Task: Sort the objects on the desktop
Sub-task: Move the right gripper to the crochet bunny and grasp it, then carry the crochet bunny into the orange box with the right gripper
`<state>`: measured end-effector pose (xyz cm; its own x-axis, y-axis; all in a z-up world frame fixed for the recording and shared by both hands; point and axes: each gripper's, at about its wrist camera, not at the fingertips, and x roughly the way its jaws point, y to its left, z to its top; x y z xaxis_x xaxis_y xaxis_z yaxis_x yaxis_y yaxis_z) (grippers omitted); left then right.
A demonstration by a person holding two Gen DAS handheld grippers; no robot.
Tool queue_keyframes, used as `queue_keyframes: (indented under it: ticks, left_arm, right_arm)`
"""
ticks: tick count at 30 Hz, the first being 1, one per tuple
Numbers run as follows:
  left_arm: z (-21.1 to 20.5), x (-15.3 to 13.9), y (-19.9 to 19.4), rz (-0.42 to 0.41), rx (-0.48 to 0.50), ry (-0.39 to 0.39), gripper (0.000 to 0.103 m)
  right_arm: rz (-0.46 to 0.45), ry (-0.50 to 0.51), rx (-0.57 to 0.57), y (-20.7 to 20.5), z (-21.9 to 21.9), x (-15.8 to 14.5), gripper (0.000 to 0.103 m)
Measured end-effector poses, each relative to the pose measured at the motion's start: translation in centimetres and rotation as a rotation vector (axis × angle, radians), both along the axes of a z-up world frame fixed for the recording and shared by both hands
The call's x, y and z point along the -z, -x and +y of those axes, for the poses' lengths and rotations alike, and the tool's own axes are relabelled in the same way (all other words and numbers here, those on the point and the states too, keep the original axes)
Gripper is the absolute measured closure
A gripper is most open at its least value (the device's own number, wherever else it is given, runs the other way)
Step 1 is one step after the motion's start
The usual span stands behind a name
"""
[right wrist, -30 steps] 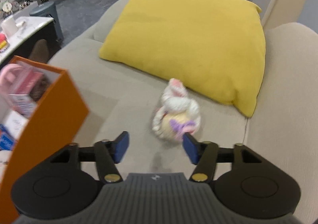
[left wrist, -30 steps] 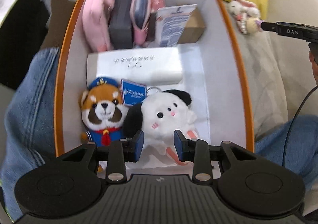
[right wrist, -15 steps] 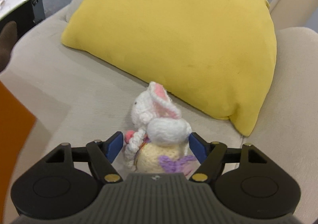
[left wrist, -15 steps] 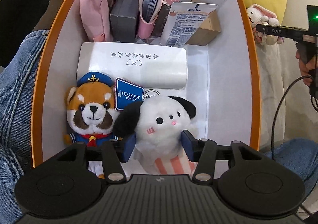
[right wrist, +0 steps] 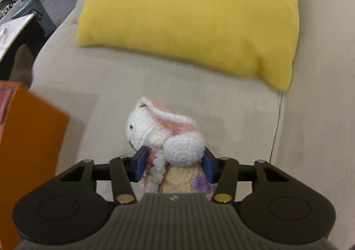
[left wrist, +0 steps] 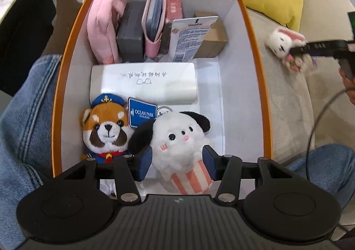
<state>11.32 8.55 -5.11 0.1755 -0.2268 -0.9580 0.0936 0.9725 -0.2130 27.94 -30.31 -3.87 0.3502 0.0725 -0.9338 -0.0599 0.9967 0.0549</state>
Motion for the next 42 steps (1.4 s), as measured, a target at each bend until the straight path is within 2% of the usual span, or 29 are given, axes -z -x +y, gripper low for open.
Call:
queue_keyframes:
  ticks: [3,9,13,16,20,24,27,31,34,39,42]
  left_arm:
    - [-1.8,-0.7,-0.5,-0.019,0.01,-0.031,0.045]
    - [-4.3,-2.0,-1.5,-0.023,-0.049,-0.105,0.045]
    - [-6.7,-3.6,-2.0,-0.054,-0.069,-0.166,0.045]
    - [-8.1,-4.7,-1.7,-0.067,-0.062,-0.18,0.045]
    - [-9.3,-5.8,-0.7,-0.107,-0.032,-0.205,0.045]
    - [-8.6,-6.6,0.5,-0.129,-0.028,-0.183,0.045]
    - [-7.2,-6.3,0.9,-0.114,-0.046,-0.172,0.045]
    - [-4.5,-5.8,1.4,-0.104,-0.081,-0.109,0.045]
    - [-3.3,-4.6,1.6,-0.082,-0.067,-0.075,0.045]
    - [-2.5,-1.6,1.7,-0.032,-0.046,0.002,0.045]
    - [-2.1,-0.3,2.0,-0.027,-0.075,0.048,0.044]
  right_arm:
    - [0.05,-0.07,0.002,2.1,-0.3,-0.7,0.05]
    - [0.052,-0.097,-0.017,5.3,-1.6,0.0,0.05]
    - [0.104,-0.141,0.02,4.5,-2.8,2.1,0.049]
    - [0.134,-0.142,0.008,3.7,-2.3,1.8,0.047]
    - [0.101,-0.119,-0.03,4.2,-2.3,1.5,0.042]
    - [0.084,-0.13,-0.05,3.9,-2.3,2.6,0.039]
    - [0.06,-0.096,-0.059,4.7,-2.1,2.6,0.043]
    - [0.041,-0.079,-0.054,5.6,-1.3,1.5,0.049]
    - [0.032,-0.12,-0.035,6.5,-0.8,-0.3,0.049]
    - [-0.04,-0.199,-0.032,9.6,0.9,-4.5,0.049]
    - [-0.08,-0.249,-0.033,11.4,2.8,-6.1,0.049]
